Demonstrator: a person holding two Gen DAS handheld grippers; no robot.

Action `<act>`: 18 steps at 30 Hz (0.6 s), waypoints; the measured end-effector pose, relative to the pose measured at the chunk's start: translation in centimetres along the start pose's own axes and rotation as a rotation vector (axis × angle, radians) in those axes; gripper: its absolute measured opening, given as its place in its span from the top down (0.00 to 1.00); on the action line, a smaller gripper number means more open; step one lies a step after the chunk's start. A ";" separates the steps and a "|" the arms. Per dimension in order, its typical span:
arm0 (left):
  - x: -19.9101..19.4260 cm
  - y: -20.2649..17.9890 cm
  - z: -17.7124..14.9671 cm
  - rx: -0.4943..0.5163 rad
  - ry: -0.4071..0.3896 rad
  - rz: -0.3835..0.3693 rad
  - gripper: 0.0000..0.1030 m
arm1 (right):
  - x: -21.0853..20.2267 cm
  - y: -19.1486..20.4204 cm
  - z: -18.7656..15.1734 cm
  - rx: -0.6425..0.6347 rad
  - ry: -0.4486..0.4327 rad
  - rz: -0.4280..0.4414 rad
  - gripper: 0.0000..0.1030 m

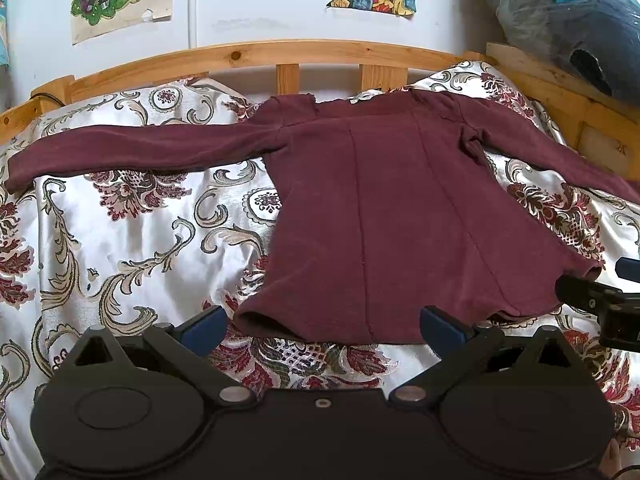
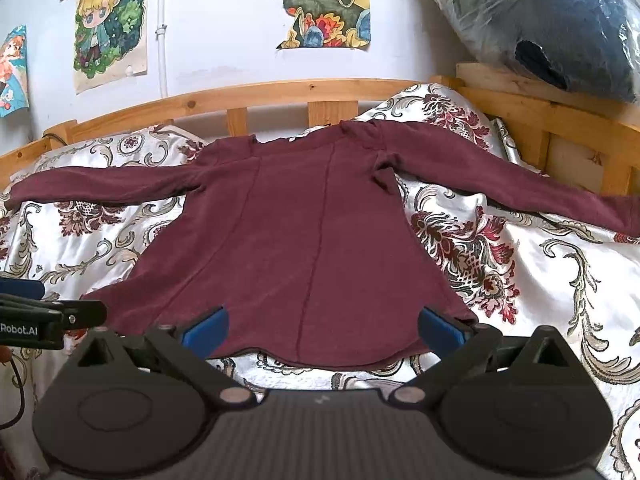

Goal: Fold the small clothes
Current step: 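Grasp the cuff of the maroon shirt sleeve with the right gripper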

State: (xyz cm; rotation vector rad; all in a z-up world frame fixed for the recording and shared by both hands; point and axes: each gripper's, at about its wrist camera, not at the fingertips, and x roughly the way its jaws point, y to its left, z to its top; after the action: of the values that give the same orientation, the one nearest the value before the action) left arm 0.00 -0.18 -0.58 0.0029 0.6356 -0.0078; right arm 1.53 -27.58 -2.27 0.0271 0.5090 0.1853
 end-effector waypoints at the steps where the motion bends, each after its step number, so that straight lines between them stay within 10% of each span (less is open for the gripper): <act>1: 0.1 0.0 0.0 -0.003 0.004 -0.002 0.01 | 0.0 0.0 0.0 0.000 -0.003 -0.003 0.00; 7: 0.9 -0.1 0.3 -0.009 0.036 0.006 0.01 | 0.6 -2.1 1.2 0.086 -0.033 -0.008 0.00; 13: 3.0 -0.2 2.5 0.009 0.022 -0.006 0.01 | 3.5 -9.1 4.0 0.290 0.028 0.173 0.00; 18: 5.7 -0.4 4.7 0.078 -0.004 -0.005 0.01 | 4.6 -15.4 6.4 0.331 0.004 -0.011 0.00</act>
State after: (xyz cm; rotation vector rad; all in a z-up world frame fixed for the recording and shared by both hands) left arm 7.41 -0.63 -0.18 0.0765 0.6311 -0.0375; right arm 11.19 -41.75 0.05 0.3467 0.5391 0.0889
